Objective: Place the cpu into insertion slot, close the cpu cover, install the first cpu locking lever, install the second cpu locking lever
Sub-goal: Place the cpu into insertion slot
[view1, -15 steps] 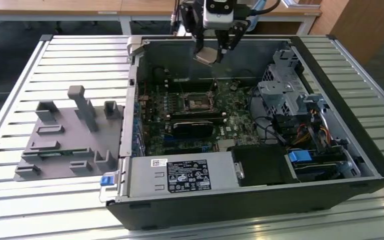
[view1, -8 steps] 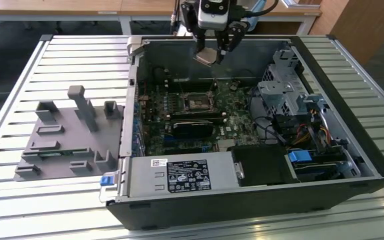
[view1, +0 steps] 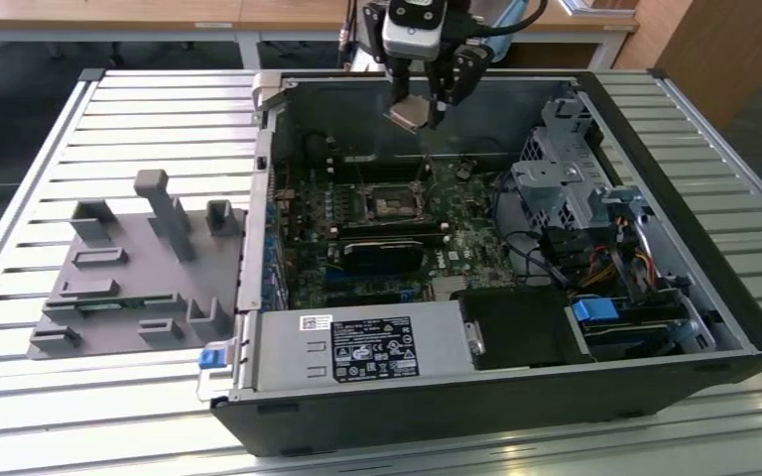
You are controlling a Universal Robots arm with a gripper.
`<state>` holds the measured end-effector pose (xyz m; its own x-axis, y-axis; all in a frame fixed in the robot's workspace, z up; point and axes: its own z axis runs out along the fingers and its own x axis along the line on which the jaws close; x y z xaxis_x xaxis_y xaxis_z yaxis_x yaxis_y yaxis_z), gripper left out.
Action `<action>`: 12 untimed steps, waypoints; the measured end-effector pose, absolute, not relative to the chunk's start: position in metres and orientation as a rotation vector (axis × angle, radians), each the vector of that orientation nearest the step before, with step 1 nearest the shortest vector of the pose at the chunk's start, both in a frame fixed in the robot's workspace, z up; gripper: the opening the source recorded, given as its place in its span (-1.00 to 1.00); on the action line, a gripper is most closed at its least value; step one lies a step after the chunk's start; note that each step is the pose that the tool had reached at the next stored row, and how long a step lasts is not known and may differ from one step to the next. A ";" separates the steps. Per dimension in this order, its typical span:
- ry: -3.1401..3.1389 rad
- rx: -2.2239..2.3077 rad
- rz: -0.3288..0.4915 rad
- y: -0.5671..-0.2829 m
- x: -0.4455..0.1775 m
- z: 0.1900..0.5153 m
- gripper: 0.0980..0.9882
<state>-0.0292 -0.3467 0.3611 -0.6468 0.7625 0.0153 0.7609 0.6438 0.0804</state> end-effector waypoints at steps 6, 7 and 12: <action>2.788 1.394 0.123 -0.347 -0.029 0.360 0.00; 2.781 1.406 0.123 -0.347 -0.029 0.360 0.00; 2.753 1.457 0.122 -0.347 -0.029 0.359 0.00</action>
